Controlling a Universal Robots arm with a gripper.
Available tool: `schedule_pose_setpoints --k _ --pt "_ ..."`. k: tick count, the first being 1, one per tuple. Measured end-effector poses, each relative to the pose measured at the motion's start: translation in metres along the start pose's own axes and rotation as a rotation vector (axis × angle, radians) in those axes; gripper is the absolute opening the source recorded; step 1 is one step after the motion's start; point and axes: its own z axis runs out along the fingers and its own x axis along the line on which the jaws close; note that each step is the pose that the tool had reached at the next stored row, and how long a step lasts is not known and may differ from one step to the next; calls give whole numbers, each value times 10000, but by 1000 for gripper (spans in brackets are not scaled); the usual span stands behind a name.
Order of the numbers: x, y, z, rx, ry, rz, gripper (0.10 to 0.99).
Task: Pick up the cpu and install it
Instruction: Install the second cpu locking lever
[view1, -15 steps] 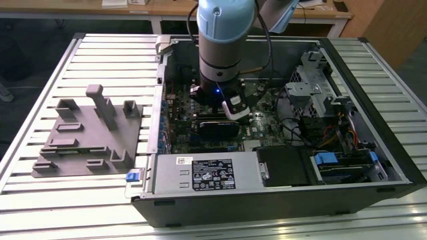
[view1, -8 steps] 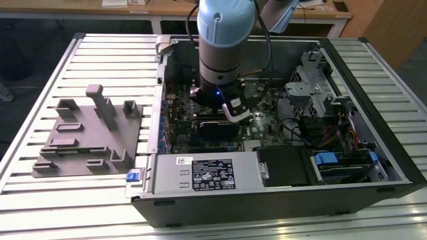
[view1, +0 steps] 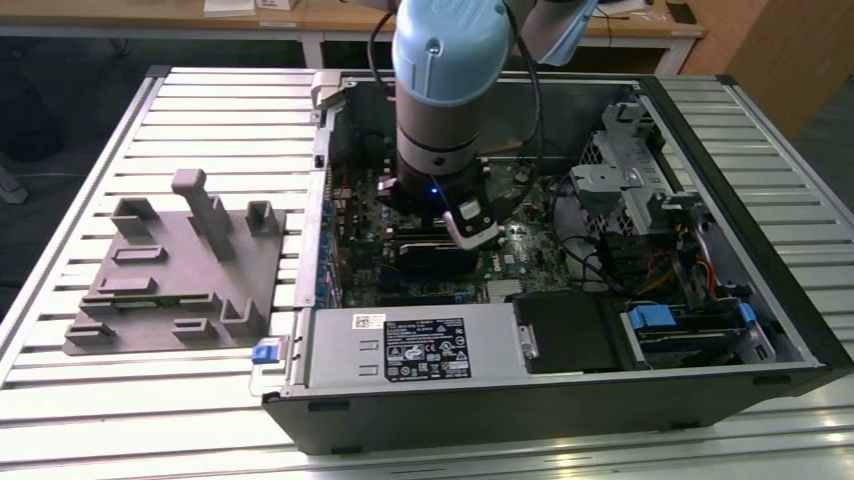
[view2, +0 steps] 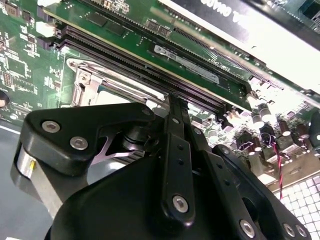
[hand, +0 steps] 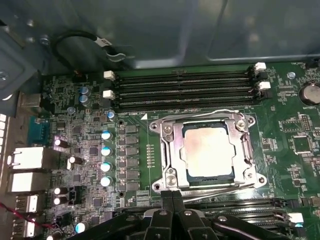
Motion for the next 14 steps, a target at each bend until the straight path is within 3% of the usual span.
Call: schedule_pose_setpoints --k 8,11,14 --pt "37 -35 50 -470 100 -205 106" --pt "44 -45 72 -555 122 -258 106" --pt "47 -49 79 -567 138 -298 106"
